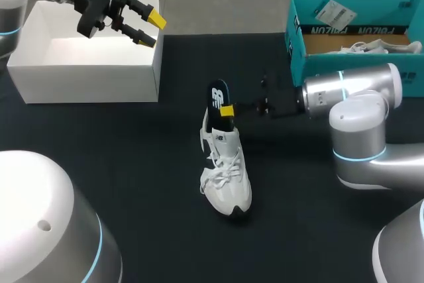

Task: Take the shoe out of the shoebox, open the shoe tongue, remove and reinsert the insole, then place the shoe into the shoebox

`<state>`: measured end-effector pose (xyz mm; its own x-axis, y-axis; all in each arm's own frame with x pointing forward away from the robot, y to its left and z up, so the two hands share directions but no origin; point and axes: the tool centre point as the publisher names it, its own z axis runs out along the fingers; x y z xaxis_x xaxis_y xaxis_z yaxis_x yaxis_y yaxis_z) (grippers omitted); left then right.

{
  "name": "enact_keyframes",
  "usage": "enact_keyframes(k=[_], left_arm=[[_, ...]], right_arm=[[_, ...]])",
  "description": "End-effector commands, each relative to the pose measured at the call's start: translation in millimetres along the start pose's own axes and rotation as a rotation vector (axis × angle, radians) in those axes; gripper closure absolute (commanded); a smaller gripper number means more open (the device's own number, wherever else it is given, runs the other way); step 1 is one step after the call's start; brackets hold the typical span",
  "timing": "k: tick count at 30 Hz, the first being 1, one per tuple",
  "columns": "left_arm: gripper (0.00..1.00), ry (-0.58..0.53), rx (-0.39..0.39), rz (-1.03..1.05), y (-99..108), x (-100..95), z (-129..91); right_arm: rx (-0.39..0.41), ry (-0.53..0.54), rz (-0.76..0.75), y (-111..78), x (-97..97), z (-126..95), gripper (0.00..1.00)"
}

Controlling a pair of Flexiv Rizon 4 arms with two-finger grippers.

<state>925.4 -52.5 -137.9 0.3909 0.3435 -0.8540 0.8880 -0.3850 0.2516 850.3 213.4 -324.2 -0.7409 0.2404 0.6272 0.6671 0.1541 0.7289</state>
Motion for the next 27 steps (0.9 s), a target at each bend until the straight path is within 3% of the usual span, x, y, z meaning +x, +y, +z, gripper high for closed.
enact_keyframes(k=[1,2,4,19,25,26,27], left_arm=[[0.0,0.003,0.001,0.001,0,-0.1,0],[0.0,0.003,0.001,0.001,0,-0.1,0],[0.0,0.003,0.001,0.001,0,-0.1,0],[0.0,0.003,0.001,0.001,0,-0.1,0],[0.0,0.003,0.001,0.001,0,-0.1,0],[0.0,0.003,0.001,0.001,0,-0.1,0],[0.0,0.003,0.001,0.001,0,-0.1,0]], right_arm=[[0.0,0.004,0.009,-4.5,-0.7,6,0.82],[-0.002,0.004,0.012,-5.6,-0.2,6,0.91],[-0.005,0.004,0.017,-7.9,0.7,7,1.0],[0.009,0.034,0.093,-29.5,4.8,8,1.0],[0.013,0.024,0.089,-29.5,5.8,6,1.0],[0.007,0.017,0.08,-27.1,5.7,4,0.88],[0.005,0.015,0.077,-25.4,5.5,3,0.7]])
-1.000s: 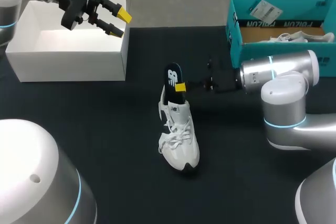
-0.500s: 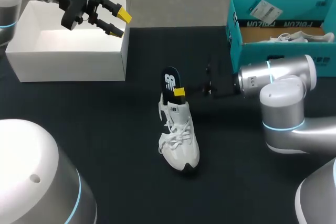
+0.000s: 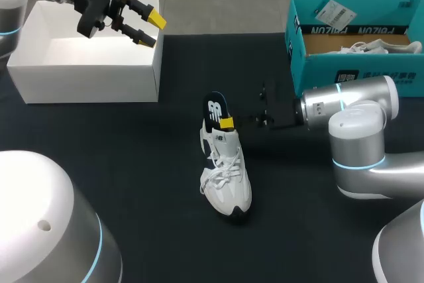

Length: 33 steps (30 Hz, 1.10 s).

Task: Take the shoe out of the shoebox, open the shoe tongue, remove and reinsert the insole, then place the shoe into the shoebox

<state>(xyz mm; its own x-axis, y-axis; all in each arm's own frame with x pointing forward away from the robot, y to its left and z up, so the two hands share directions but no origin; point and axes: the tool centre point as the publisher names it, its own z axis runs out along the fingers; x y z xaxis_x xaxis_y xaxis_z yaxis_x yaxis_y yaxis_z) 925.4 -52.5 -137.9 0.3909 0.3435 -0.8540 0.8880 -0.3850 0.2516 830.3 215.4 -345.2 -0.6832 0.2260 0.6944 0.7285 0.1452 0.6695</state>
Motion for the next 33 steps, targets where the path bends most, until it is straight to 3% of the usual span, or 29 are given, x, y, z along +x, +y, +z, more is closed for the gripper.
enact_keyframes(k=[1,3,4,7,10,12,13,33], left_arm=[[0.0,0.003,0.001,0.001,0,-0.2,0],[0.0,0.003,0.001,0.001,0,-0.2,0],[0.0,0.003,0.001,0.001,0,-0.2,0],[0.0,0.003,0.001,0.001,0,-0.2,0],[0.0,0.003,0.001,0.001,0,-0.2,0],[0.0,0.003,0.001,0.001,0,-0.2,0],[0.0,0.003,0.001,0.001,0,-0.2,0],[0.0,0.003,0.001,0.001,0,-0.2,0]], right_arm=[[-0.005,-0.019,-0.017,6.5,3.5,-4,0.57],[-0.008,-0.029,-0.035,11.9,3.2,-7,0.51],[-0.009,-0.03,-0.044,16.2,4.2,-7,0.42],[-0.006,-0.035,-0.064,24.1,2.2,-9,0.51],[-0.004,-0.036,-0.079,29.8,0.0,-8,0.67],[-0.004,-0.031,-0.08,30.2,-2.3,-7,0.85],[-0.003,-0.023,-0.075,28.8,-4.0,-6,1.0],[0.0,-0.003,0.027,-8.8,3.6,0,1.0]])
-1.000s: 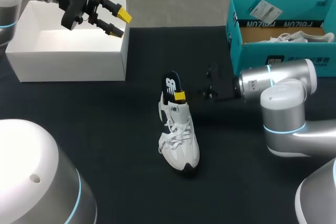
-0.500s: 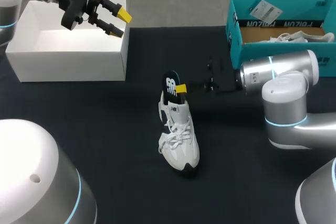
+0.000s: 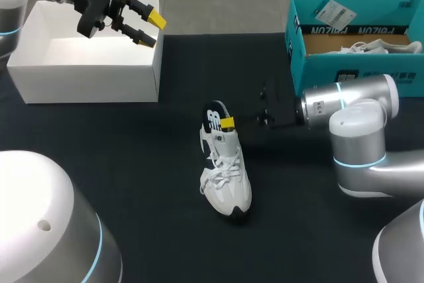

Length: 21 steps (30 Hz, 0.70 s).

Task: Take the shoe out of the shoebox, open the shoe tongue, remove and reinsert the insole, then place the shoe into the shoebox

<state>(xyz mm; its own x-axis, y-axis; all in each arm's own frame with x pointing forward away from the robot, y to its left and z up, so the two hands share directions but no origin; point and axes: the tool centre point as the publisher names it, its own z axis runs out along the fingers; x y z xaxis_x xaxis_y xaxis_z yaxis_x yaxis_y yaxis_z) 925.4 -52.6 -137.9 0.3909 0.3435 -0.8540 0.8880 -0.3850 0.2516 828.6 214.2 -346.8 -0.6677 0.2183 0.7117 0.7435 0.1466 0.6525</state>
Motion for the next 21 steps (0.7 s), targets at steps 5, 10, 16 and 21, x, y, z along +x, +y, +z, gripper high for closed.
enact_keyframes(k=[5,10,16,21], left_arm=[[0.0,0.003,0.001,0.001,0,-0.1,0],[0.0,0.003,0.001,0.001,0,-0.1,0],[0.0,0.003,0.001,0.001,0,-0.1,0],[0.0,0.003,0.001,0.001,0,-0.1,0]], right_arm=[[-0.027,-0.038,-0.026,1.5,6.6,-5,0.7],[-0.01,-0.046,-0.074,22.2,6.2,-7,0.67],[0.007,-0.031,-0.099,36.6,-2.3,-5,0.73],[0.008,-0.02,-0.104,39.1,-7.6,-3,0.82]])
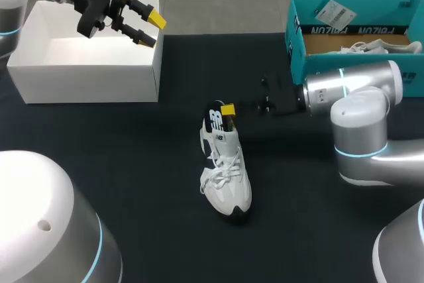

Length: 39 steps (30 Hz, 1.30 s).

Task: Take the shoe out of the shoebox, open the shoe tongue, remove and reinsert the insole, then place the shoe into the shoebox

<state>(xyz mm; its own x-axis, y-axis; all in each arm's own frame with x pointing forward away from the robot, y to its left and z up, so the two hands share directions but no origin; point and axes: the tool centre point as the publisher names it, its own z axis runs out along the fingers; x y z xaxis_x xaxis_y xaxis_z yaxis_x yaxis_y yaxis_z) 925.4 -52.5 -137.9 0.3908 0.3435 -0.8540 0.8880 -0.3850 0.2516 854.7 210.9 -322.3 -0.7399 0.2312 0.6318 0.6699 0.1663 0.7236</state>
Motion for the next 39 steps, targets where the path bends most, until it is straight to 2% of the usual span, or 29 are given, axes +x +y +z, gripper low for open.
enact_keyframes(k=[1,2,7,22,30,32,39], left_arm=[[0.0,0.003,0.001,0.001,0,-0.2,0],[0.0,0.003,0.001,0.001,0,-0.2,0],[0.0,0.003,0.001,0.001,0,-0.2,0],[0.0,0.003,0.001,0.001,0,-0.2,0],[0.0,0.003,0.001,0.001,0,-0.2,0],[0.0,0.003,0.001,0.001,0,-0.2,0],[0.0,0.003,0.001,0.001,0,-0.2,0]], right_arm=[[0.011,0.013,-0.001,3.4,-7.6,6,0.89],[0.011,0.015,0.0,2.8,-7.8,7,1.0],[0.009,0.019,0.014,-3.6,-8.8,7,1.0],[0.025,0.028,0.093,-34.9,9.4,13,1.0],[0.022,0.012,0.115,-42.3,11.0,8,1.0],[0.014,-0.006,0.104,-37.3,13.0,7,0.0],[0.02,-0.026,0.064,-19.1,20.0,0,0.0]])
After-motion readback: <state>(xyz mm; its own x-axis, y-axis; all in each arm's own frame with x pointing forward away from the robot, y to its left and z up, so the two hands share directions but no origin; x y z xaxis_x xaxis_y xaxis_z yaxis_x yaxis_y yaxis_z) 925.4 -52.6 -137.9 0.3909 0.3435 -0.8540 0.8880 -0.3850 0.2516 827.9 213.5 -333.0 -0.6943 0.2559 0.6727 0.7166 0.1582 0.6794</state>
